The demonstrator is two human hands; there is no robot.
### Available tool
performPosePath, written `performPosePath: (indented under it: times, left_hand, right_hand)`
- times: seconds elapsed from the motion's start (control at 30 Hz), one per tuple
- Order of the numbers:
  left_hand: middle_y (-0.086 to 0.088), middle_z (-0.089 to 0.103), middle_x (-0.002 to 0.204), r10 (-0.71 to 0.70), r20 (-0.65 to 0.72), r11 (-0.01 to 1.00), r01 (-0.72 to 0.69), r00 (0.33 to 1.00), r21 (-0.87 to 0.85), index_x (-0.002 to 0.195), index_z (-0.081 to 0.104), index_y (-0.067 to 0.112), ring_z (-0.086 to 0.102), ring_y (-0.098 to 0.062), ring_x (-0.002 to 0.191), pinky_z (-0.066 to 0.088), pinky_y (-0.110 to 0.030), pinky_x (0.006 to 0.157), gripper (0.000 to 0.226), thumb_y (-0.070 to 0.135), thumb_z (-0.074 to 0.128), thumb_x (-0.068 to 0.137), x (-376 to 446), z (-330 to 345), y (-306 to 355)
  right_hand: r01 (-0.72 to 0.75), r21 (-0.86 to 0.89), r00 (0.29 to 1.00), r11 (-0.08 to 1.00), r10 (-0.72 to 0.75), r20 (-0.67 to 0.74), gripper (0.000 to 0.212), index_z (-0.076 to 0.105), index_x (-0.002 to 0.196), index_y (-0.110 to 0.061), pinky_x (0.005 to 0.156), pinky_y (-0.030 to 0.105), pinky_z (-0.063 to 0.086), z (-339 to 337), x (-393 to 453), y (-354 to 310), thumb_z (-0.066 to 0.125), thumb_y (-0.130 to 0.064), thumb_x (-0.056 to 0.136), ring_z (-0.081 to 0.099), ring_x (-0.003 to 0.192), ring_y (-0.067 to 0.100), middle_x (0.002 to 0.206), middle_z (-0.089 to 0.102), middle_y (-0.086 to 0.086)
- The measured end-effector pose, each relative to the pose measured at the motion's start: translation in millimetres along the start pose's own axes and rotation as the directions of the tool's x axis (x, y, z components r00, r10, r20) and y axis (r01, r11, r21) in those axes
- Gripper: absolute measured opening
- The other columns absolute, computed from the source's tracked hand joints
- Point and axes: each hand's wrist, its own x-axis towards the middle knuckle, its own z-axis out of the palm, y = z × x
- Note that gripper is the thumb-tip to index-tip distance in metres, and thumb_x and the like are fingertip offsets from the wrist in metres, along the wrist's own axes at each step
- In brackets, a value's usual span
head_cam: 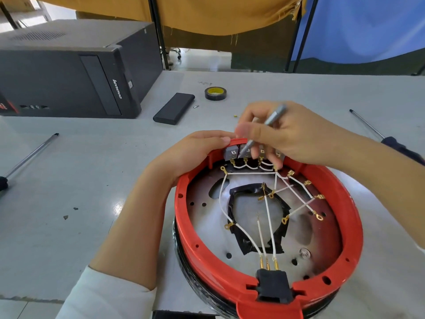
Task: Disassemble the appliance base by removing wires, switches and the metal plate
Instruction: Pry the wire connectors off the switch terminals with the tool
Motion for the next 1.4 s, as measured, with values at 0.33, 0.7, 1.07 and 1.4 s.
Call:
performPosePath:
  times: [0.33, 0.7, 1.07, 1.4]
  left_hand:
    - [-0.006, 0.071, 0.11, -0.018, -0.027, 0.999, 0.019, 0.999, 0.039, 0.117, 0.065, 0.013, 0.067, -0.017, 0.102, 0.054, -0.02, 0.083, 0.028, 0.011, 0.046, 0.096, 0.1, 1.9, 1.5]
    - [-0.004, 0.072, 0.107, -0.049, -0.01, 0.999, 0.049, 0.999, 0.007, 0.117, 0.065, 0.016, 0.068, -0.016, 0.099, 0.054, -0.018, 0.075, 0.027, 0.014, 0.047, 0.097, -2.1, 2.6, 2.8]
    - [-0.009, 0.071, 0.108, -0.057, -0.026, 0.998, 0.057, 0.998, -0.012, 0.116, 0.065, 0.014, 0.068, -0.021, 0.1, 0.055, -0.025, 0.082, 0.027, 0.013, 0.046, 0.097, -2.4, 4.0, 3.5]
    - [-0.001, 0.073, 0.103, -0.024, -0.03, 0.999, 0.025, 0.999, 0.036, 0.114, 0.066, 0.013, 0.069, -0.01, 0.094, 0.052, -0.012, 0.071, 0.027, 0.01, 0.046, 0.097, -3.4, 5.2, 6.1]
  right_hand:
    - [0.122, -0.615, 0.973, 0.779, 0.028, 0.228, 0.021, 0.056, 0.09, -0.046, 0.067, 0.027, 0.045, 0.0, -22.6, -1.3, 0.041, -0.057, 0.081, 0.058, 0.072, -0.003, 0.082, 0.063, -0.024]
    - [0.183, -0.744, 0.943, 0.643, 0.1, 0.318, 0.019, 0.048, 0.091, -0.044, 0.055, 0.025, 0.039, 2.6, -27.3, 8.8, 0.057, -0.028, 0.085, 0.047, 0.061, 0.003, 0.074, 0.057, -0.016]
    - [0.231, -0.731, 0.955, 0.642, -0.009, 0.295, 0.024, 0.034, 0.082, -0.036, 0.051, 0.029, 0.034, 7.0, -33.5, 13.6, 0.054, -0.023, 0.077, 0.045, 0.063, 0.006, 0.072, 0.05, -0.012]
    - [0.199, -0.678, 0.969, 0.707, -0.042, 0.242, 0.023, 0.031, 0.08, -0.038, 0.056, 0.024, 0.037, 11.8, -33.4, 6.3, 0.052, -0.029, 0.079, 0.049, 0.067, 0.009, 0.079, 0.054, -0.013]
